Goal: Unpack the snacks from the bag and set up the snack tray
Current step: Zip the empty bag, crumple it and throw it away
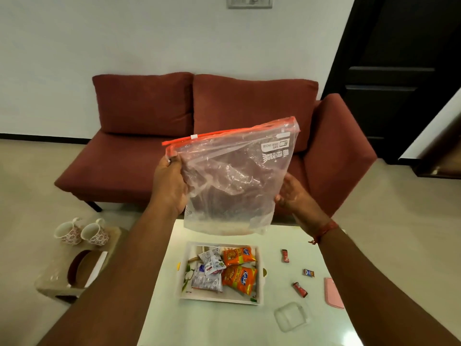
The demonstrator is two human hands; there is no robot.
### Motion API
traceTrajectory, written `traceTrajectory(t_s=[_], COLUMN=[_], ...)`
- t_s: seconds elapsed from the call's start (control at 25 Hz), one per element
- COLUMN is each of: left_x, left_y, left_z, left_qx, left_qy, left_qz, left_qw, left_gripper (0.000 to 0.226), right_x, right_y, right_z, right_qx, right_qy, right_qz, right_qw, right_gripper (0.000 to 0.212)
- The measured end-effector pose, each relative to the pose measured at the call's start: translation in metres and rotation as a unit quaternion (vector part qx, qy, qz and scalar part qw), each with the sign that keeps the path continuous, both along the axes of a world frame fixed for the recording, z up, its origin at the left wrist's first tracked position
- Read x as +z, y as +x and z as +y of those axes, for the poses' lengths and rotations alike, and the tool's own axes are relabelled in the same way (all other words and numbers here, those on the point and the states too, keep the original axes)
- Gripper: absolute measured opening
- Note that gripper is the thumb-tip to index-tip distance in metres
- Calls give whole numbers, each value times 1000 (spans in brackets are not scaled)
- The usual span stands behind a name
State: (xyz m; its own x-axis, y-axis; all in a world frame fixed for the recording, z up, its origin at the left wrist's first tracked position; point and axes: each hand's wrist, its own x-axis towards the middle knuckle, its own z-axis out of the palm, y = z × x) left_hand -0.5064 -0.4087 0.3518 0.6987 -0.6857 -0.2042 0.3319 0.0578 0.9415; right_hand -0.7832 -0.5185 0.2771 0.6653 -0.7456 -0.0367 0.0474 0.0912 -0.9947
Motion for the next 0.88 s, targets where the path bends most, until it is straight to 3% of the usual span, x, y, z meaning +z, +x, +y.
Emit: traceTrajectory(t_s=[0.08, 0.2, 0.32, 0.48, 0.6, 0.68, 0.8, 0.88], left_x=[6, 9, -5, -40, -46, -43, -35, -33], left_y=[1, 16, 36, 37, 38, 43, 58, 64], left_z=[4, 14, 28, 39, 37, 33, 27, 21], left_qx=[5, -25, -178, -346, -333, -270, -184, -131], left_qy=[10, -16, -38, 23, 54, 67, 74, 82], left_qz=[7, -4, 14, -33, -89, -104, -116, -164], left_qw=[1000, 1000, 983, 937, 937, 955, 973, 974], left_gripper=[26, 50, 84, 77, 77, 71, 35, 23], right_x=[2, 9, 17, 30, 36, 37, 36, 35], right_y=[15, 36, 47, 57, 69, 74, 79, 81], right_z=[3, 8, 15, 24, 34, 40, 43, 45], right_qx=[51, -36, -105, -123, -183, -198, -267, -339], right_qy=[26, 62, 88, 115, 210, 228, 175, 96], right_qz=[-38, -62, -88, -130, -188, -183, -150, -84], right_qw=[998, 995, 987, 977, 942, 935, 936, 932], right_gripper=[78, 42, 21, 18, 21, 19, 19, 18])
